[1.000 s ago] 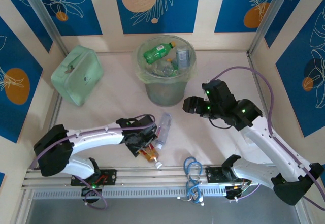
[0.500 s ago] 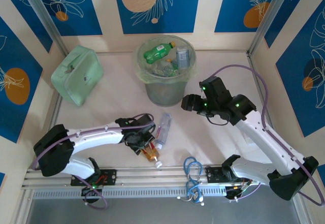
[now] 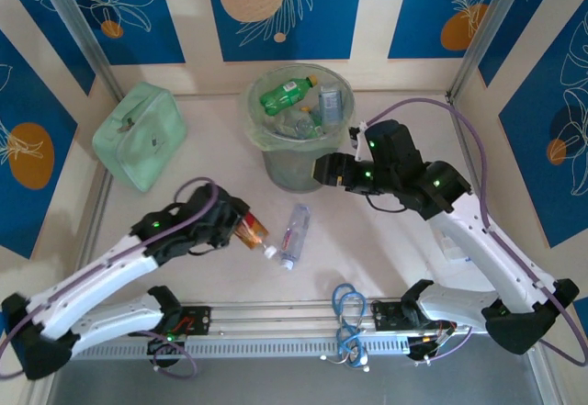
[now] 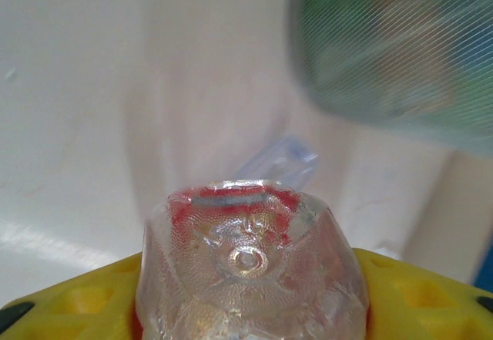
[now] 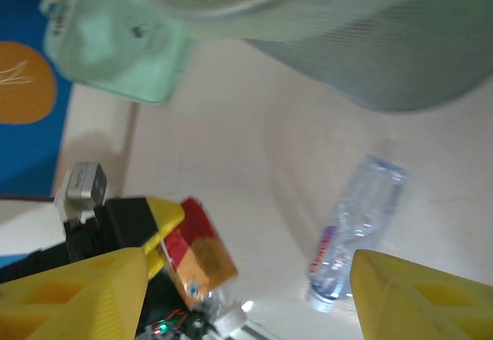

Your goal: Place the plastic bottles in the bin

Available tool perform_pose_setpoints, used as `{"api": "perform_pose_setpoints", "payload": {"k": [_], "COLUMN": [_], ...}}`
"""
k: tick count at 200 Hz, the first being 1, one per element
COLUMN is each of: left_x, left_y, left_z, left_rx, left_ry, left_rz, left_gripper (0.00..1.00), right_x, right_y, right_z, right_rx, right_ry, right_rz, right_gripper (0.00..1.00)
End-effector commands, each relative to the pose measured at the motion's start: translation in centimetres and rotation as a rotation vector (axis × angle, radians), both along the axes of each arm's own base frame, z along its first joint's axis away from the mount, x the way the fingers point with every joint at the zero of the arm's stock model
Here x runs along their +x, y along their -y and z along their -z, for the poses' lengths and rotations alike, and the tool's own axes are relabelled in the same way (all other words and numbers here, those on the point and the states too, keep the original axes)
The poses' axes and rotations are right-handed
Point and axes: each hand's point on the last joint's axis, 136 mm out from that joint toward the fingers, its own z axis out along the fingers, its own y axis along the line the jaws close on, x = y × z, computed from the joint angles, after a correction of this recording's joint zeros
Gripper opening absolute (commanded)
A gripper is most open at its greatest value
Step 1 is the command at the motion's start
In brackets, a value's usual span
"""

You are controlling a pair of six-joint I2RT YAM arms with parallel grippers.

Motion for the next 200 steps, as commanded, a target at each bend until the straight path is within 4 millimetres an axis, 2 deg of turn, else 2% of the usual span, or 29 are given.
{"api": "perform_pose_setpoints", "payload": {"k": [1, 21, 47, 63, 76, 111, 137, 200], "left_x": [2.8, 5.2, 7.7, 8.6, 9.2, 10.3, 10.5, 11.1], "left_y": [-2.6, -2.7, -0.7, 0.3, 0.8, 2.3, 3.7, 5.9], "left_z": [-4.8, -9.6, -15.9, -18.9, -20.4, -22.7, -23.8, -25.3], "left_rx": [-0.050, -0.141, -0.221, -0.256, -0.295, -0.432, -0.512, -0.672], "left_ry": [0.189, 0.328, 0.481, 0.554, 0.595, 0.641, 0.645, 0.656], "left_rz": [-0.108, -0.122, -0.021, 0.015, 0.020, 0.043, 0.098, 0.180], "left_gripper": [0.52, 0.52, 0.51, 0.51, 0.51, 0.50, 0.49, 0.46], "right_x": [-0.7, -1.4, -2.1, -2.4, -2.6, -2.8, -1.7, 0.9], "right_y": [-2.9, -4.7, -6.1, -6.5, -6.6, -7.2, -7.2, -6.6], "right_z": [-3.1, -5.0, -6.7, -7.3, -7.5, -7.4, -7.1, -9.2], "right_rx": [0.112, 0.176, 0.199, 0.199, 0.201, 0.218, 0.193, 0.262], "right_ry": [0.035, 0.050, 0.073, 0.083, 0.087, 0.080, 0.082, 0.095], "right_rz": [-0.127, -0.189, -0.240, -0.257, -0.263, -0.276, -0.236, -0.212], "right_gripper": [0.70, 0.70, 0.69, 0.69, 0.69, 0.69, 0.69, 0.64]}}
